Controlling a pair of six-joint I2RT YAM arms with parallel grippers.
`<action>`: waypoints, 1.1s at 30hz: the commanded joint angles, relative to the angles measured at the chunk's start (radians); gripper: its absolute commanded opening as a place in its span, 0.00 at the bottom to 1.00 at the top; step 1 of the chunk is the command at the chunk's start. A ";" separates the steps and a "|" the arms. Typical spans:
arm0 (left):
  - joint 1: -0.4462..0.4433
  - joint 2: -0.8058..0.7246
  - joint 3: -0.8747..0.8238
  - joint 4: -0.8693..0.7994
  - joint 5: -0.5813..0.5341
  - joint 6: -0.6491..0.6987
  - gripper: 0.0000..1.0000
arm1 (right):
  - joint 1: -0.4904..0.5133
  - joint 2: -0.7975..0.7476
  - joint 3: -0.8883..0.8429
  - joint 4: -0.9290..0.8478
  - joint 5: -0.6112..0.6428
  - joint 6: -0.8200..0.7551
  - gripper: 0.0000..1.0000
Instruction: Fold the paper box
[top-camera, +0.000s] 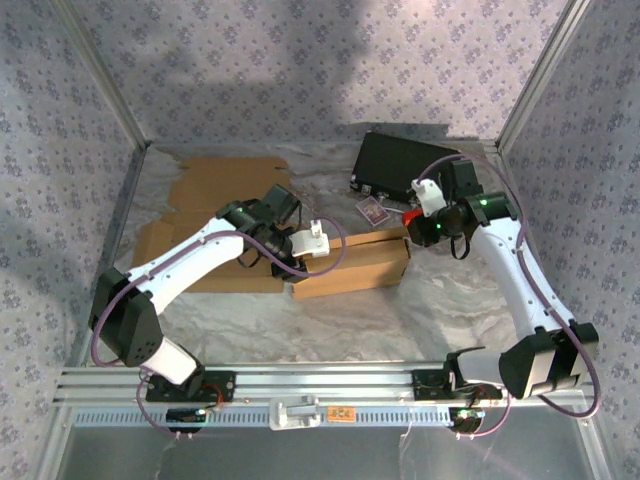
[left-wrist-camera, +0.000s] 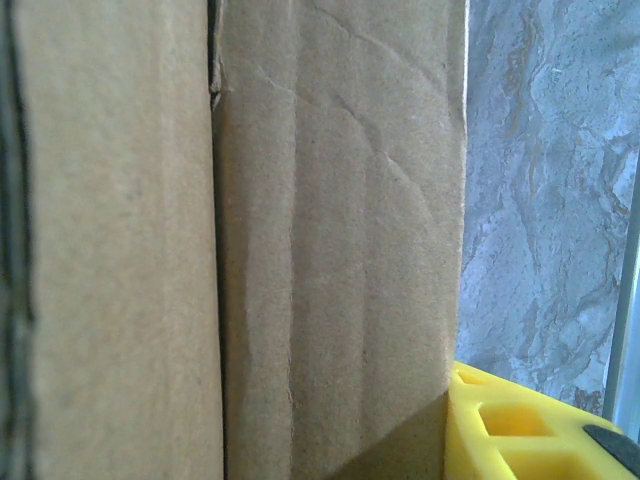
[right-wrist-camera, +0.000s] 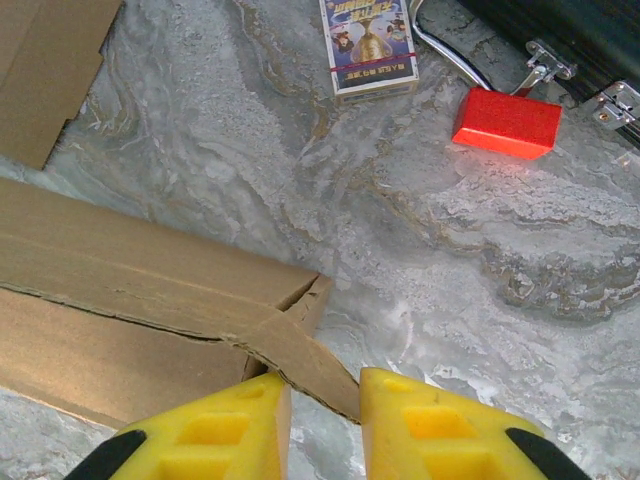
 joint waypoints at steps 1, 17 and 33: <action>0.000 0.026 0.022 -0.015 0.036 0.003 0.38 | 0.012 0.010 0.025 -0.002 -0.005 -0.009 0.23; -0.001 0.032 0.027 0.001 0.037 -0.020 0.37 | 0.064 -0.024 0.002 -0.004 0.065 0.077 0.04; 0.022 0.055 0.054 0.027 0.056 -0.093 0.37 | 0.111 -0.095 -0.057 0.023 0.120 0.411 0.00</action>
